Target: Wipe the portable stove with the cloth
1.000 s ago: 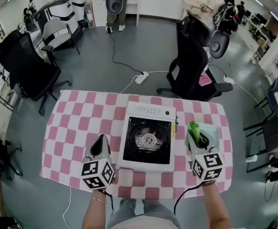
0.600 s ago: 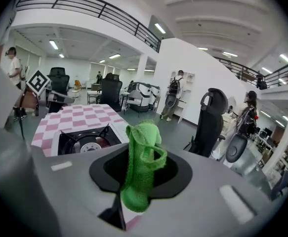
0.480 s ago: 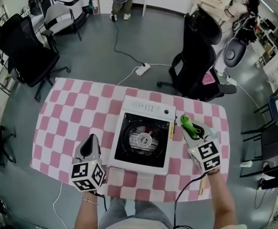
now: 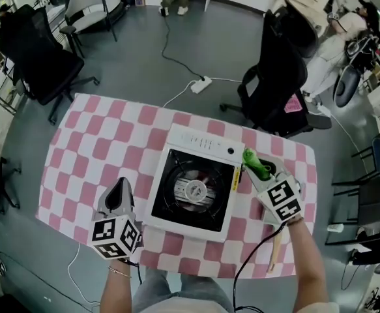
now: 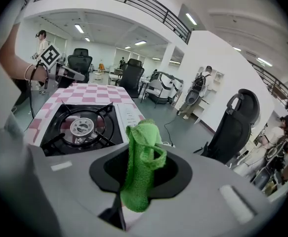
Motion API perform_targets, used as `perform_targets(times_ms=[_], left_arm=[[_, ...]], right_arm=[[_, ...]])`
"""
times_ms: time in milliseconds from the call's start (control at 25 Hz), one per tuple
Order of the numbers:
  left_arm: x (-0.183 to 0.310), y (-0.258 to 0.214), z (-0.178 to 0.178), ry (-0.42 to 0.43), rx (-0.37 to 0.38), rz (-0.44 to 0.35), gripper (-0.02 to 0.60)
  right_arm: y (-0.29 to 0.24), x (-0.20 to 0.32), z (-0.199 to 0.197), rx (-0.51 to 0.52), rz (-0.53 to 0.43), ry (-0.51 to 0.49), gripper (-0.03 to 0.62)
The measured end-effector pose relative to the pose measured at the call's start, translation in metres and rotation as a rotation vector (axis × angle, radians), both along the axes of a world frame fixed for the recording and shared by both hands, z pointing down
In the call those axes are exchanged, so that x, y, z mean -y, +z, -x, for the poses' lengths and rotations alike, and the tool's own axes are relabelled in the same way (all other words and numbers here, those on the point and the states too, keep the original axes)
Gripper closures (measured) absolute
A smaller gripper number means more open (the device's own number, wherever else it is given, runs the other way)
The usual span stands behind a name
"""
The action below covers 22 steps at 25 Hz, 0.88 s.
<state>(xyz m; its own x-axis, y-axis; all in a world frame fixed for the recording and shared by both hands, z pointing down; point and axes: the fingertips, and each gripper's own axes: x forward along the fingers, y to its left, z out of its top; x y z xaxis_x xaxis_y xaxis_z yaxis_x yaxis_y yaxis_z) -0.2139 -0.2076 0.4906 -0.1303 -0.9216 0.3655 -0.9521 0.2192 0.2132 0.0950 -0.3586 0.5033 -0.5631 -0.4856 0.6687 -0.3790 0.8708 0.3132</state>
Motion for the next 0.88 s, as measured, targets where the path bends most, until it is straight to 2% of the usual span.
perform_targets(times_ms=[640,880], left_arm=[[0.003,0.012,0.004,-0.074,-0.001,0.037,0.581],[-0.001,0.015,0.005,-0.098,-0.002,0.046,0.581]], right_arm=[[0.044,0.04,-0.004,-0.089,0.001,-0.094,0.5],[0.051,0.048,-0.001,-0.143,-0.031,-0.149,0.5]])
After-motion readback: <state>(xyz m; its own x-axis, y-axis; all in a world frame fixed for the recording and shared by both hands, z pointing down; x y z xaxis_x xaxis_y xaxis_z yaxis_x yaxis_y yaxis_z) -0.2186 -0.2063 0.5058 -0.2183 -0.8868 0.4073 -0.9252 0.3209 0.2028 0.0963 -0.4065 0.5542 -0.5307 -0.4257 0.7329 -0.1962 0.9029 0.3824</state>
